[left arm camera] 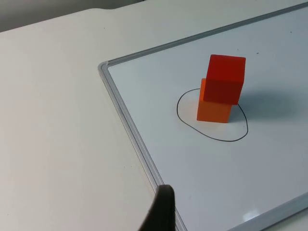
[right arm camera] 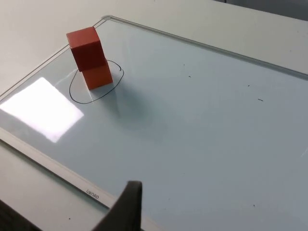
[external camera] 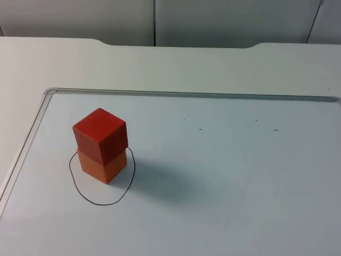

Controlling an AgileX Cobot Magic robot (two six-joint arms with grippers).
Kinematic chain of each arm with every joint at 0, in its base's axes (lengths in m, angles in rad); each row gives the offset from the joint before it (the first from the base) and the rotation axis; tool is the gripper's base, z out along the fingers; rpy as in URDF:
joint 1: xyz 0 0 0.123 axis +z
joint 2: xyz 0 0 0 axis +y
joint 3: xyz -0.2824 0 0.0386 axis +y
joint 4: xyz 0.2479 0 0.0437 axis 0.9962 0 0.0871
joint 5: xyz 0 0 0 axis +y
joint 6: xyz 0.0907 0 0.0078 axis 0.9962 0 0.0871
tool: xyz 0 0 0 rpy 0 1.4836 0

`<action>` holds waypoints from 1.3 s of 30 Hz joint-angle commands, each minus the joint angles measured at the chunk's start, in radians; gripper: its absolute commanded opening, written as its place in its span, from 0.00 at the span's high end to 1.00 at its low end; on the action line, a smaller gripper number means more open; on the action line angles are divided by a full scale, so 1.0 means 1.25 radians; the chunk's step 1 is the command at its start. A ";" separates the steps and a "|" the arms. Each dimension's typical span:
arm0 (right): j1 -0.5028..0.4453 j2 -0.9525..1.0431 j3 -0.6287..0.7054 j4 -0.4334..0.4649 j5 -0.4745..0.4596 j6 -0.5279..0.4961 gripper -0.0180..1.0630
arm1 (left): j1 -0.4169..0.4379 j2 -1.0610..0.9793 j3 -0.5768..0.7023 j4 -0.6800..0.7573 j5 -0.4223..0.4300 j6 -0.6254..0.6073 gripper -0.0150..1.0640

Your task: Pick up one cube with the left hand and another cube with the right hand. First place the cube in the right hand at the target position, then stack the cube in the left hand on top.

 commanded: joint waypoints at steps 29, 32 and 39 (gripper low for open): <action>0.002 -0.003 0.004 -0.004 -0.010 0.000 0.05 | 0.000 -0.003 0.003 0.040 -0.018 -0.001 0.01; 0.002 -0.003 0.004 -0.002 -0.010 0.000 0.05 | 0.000 -0.003 0.033 0.025 -0.059 -0.038 0.01; 0.002 -0.003 0.004 0.005 -0.012 0.000 0.05 | 0.000 -0.003 0.030 0.025 -0.060 -0.038 0.01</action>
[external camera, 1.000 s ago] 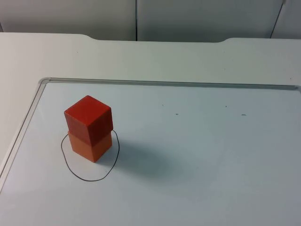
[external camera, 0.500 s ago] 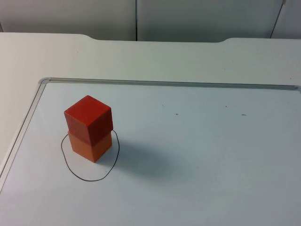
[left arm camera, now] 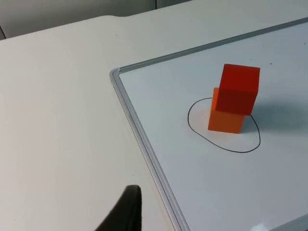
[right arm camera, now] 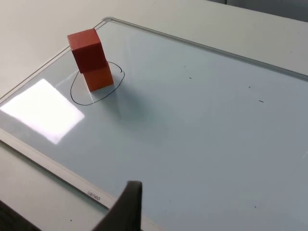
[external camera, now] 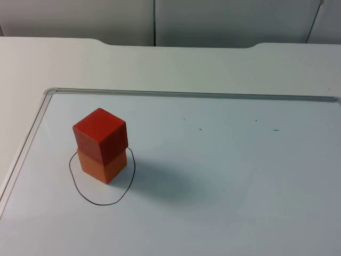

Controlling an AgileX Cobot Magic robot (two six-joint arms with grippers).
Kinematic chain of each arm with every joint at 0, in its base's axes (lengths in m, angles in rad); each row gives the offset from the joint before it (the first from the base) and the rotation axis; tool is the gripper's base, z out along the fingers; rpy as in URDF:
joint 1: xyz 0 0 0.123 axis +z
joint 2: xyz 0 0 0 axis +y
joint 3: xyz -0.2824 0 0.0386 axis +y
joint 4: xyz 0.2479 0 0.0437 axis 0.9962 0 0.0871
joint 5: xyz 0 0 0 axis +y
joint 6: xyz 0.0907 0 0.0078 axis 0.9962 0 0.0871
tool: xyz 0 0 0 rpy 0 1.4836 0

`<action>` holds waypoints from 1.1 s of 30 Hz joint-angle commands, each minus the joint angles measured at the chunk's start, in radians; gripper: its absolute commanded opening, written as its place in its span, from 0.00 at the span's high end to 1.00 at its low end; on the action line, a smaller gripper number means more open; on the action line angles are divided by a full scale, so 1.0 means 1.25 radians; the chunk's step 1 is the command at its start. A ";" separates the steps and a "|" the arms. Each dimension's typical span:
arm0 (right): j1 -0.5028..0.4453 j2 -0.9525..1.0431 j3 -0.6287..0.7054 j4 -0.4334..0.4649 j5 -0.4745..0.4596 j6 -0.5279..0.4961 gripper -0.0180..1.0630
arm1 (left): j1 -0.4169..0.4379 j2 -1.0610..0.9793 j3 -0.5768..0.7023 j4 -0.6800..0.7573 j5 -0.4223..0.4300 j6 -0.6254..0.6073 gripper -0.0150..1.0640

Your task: Pick up one cube with the left hand and another cube with the right hand. First place the cube in the right hand at the target position, then stack the cube in the left hand on top.

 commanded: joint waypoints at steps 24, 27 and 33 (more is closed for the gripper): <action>0.002 -0.003 0.004 0.003 -0.007 -0.005 0.05 | 0.000 -0.003 0.002 -0.043 -0.011 0.011 0.01; 0.002 -0.003 0.004 0.003 -0.007 -0.005 0.05 | 0.000 -0.003 0.002 -0.043 -0.011 0.011 0.01; 0.002 -0.003 0.004 0.003 -0.007 -0.005 0.05 | 0.000 -0.003 0.002 -0.043 -0.011 0.011 0.01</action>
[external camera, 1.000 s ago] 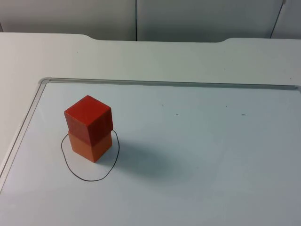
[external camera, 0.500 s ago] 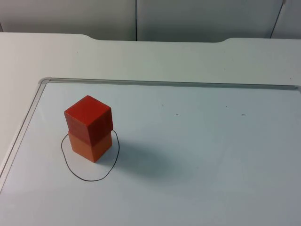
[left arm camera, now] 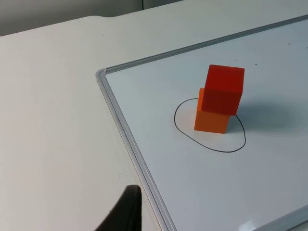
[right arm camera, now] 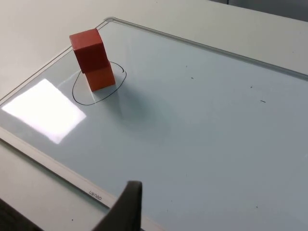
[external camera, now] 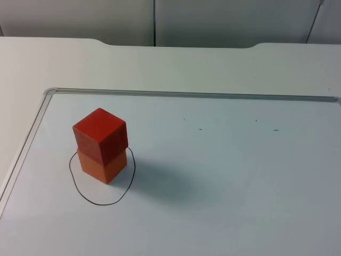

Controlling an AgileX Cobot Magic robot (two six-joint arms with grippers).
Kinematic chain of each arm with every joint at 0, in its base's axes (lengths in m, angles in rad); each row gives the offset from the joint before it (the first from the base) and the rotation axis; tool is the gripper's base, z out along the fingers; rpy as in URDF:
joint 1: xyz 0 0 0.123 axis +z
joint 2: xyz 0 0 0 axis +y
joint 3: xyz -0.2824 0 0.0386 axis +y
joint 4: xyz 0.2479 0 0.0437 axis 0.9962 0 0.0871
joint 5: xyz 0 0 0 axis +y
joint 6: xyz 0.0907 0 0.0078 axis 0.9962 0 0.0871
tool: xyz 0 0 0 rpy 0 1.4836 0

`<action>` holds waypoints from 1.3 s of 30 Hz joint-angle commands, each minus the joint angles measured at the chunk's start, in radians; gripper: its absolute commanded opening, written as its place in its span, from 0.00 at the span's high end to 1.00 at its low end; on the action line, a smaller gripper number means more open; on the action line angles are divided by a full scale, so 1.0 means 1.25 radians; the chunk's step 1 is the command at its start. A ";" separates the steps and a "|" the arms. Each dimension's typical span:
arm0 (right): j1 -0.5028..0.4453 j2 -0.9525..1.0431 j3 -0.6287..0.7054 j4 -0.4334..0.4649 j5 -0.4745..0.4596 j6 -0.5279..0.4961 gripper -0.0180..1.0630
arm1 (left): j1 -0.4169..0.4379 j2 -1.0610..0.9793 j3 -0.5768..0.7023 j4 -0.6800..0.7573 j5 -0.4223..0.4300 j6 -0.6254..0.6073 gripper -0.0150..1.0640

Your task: Pick up one cube with the left hand and another cube with the right hand. First place the cube in the right hand at the target position, then stack the cube in the left hand on top.

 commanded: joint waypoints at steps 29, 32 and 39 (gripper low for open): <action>-0.472 -0.003 0.004 -0.002 -0.007 -0.005 0.05 | 0.000 -0.003 0.002 -0.008 -0.011 0.002 0.01; -0.472 -0.003 0.004 -0.002 -0.007 -0.005 0.05 | 0.000 -0.003 0.002 -0.008 -0.011 0.002 0.01; -0.472 -0.003 0.004 -0.002 -0.007 -0.005 0.05 | 0.000 -0.003 0.002 -0.008 -0.011 0.002 0.01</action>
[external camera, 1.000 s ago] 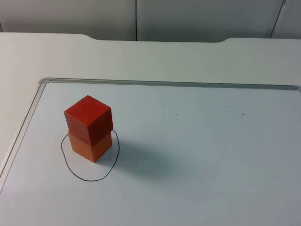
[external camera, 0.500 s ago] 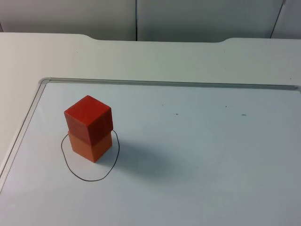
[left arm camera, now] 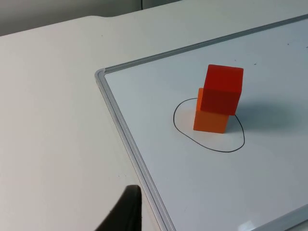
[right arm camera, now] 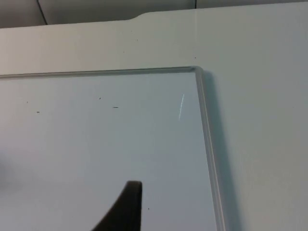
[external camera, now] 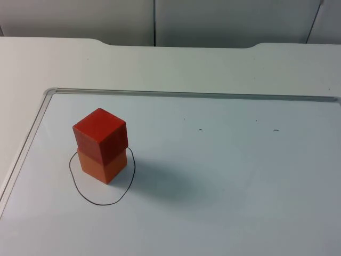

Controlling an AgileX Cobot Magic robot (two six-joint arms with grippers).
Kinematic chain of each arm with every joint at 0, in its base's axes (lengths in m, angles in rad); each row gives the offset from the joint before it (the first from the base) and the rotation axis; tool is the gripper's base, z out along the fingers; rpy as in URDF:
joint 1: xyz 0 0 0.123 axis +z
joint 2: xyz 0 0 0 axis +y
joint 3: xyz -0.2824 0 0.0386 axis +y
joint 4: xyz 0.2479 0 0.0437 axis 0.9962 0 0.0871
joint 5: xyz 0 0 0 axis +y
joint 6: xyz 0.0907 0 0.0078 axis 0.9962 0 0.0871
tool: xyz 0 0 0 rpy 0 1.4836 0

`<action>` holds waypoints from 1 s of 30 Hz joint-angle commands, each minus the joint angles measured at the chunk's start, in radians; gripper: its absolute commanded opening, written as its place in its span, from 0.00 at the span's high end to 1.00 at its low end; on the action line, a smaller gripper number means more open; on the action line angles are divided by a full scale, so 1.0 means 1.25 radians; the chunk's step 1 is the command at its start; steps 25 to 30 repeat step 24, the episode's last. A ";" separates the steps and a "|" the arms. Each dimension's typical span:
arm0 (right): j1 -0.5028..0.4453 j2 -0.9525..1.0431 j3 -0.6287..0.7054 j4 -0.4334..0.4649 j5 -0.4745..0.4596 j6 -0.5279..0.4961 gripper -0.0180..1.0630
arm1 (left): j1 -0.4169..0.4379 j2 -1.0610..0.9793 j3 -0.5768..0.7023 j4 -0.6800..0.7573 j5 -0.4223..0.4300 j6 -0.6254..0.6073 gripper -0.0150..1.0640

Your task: Pick up one cube with the left hand and another cube with the right hand. First place the cube in the right hand at the target position, then stack the cube in the left hand on top.

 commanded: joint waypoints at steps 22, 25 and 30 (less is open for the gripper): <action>-0.006 -0.003 0.004 -0.001 -0.007 -0.005 0.05 | 0.263 -0.003 0.002 0.000 -0.011 0.000 0.01; -0.006 -0.003 0.004 -0.001 -0.007 -0.005 0.05 | 0.290 -0.003 0.002 0.000 -0.011 0.000 0.01; -0.006 -0.003 0.004 -0.001 -0.007 -0.005 0.05 | 0.290 -0.003 0.002 0.000 -0.011 0.000 0.01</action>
